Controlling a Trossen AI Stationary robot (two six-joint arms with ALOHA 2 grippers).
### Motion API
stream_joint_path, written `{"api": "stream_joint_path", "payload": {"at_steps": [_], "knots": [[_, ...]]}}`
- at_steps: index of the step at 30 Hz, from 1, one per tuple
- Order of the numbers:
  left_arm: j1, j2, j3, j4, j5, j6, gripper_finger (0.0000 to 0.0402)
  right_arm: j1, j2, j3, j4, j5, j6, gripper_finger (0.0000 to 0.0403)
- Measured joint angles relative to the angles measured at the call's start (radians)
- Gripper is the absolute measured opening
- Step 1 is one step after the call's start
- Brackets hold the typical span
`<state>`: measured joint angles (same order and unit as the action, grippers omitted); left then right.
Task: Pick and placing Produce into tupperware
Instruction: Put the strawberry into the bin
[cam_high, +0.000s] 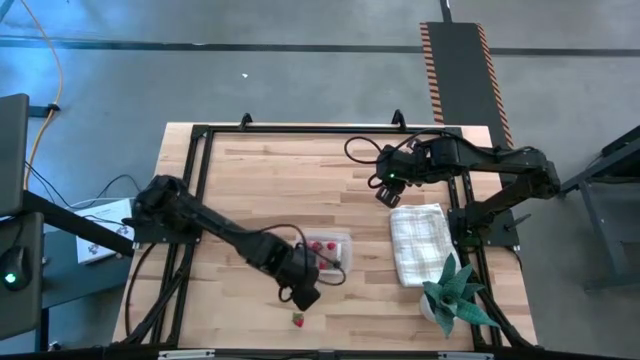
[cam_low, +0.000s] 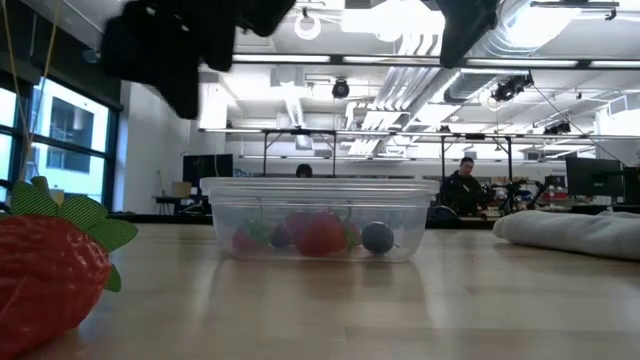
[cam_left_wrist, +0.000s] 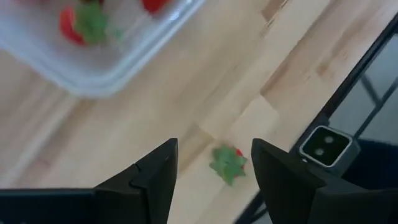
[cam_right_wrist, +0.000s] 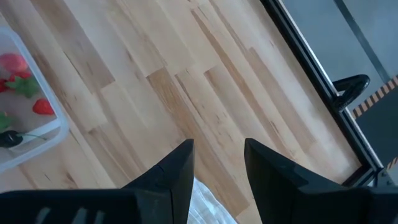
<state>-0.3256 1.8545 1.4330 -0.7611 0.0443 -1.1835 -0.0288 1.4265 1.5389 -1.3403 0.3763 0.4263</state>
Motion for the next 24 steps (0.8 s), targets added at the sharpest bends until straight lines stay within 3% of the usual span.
{"api": "stream_joint_path", "payload": {"at_steps": [8, 15, 24], "knots": [[-0.058, 0.017, -0.005, -0.002, -0.032, -0.258, 0.0194, 0.0, 0.0, 0.0, 0.015, 0.0, -0.043, 0.0133], [-0.103, 0.083, -0.006, 0.023, 0.073, -0.33, 0.0194, 0.0, 0.0, 0.0, 0.022, 0.0, -0.062, 0.0133], [-0.12, 0.09, -0.006, 0.06, 0.067, -0.369, 0.0193, 0.0, 0.0, 0.0, 0.028, 0.0, -0.069, 0.0133]]}}
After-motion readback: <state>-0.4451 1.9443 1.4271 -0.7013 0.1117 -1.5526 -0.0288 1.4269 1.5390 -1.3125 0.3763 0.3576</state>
